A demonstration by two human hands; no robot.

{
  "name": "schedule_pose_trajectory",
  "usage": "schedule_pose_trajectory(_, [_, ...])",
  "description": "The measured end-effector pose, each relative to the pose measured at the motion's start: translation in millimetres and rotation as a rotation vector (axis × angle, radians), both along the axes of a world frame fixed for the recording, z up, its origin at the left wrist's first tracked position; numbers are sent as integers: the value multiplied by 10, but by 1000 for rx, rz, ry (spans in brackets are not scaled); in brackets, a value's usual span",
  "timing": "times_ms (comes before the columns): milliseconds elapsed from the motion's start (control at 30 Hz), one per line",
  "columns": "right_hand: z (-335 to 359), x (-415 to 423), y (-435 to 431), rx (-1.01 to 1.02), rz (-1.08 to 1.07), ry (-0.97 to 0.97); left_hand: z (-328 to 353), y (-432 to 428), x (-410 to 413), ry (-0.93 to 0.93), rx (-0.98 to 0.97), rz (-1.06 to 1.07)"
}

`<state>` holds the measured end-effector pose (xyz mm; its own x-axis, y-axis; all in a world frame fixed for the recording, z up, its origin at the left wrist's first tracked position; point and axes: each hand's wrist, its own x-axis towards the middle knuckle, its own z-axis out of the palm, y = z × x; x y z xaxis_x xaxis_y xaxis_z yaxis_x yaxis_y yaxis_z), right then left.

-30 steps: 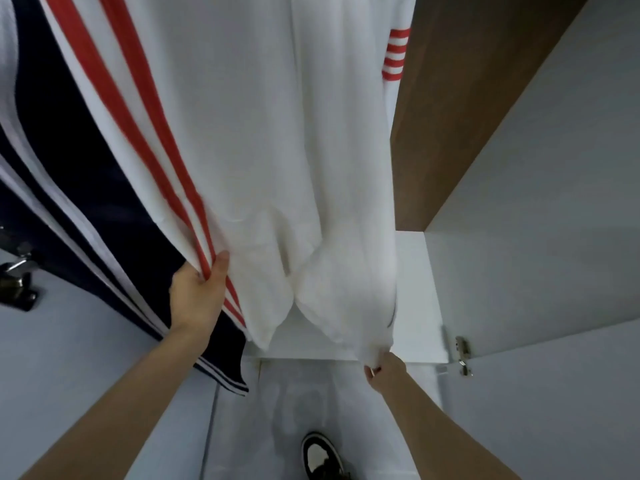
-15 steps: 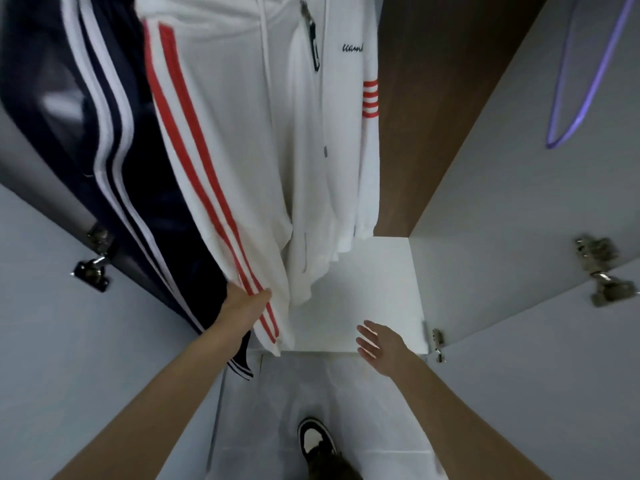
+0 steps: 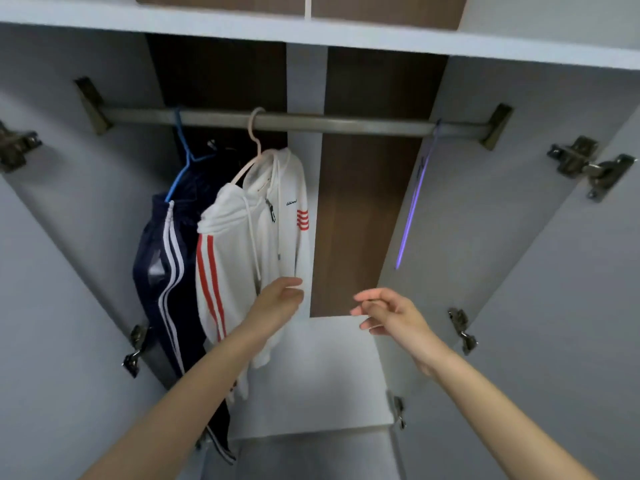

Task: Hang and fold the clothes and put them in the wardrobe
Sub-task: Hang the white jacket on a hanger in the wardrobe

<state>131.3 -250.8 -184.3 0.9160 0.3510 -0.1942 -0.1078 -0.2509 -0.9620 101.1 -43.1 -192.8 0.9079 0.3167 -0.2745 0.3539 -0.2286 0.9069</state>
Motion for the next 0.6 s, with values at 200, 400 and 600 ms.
schedule_pose_trajectory(200, [614,447,-193,-65,-246,-320,675,-119,282,-212,15,-4])
schedule_pose_trajectory(400, [572,1193,-168,-228,-421,-254,978,-162,582,-272,-3,-28])
schedule_pose_trajectory(600, [505,1835,51,-77,-475,-53,1060,-148,937,-295,18,-60])
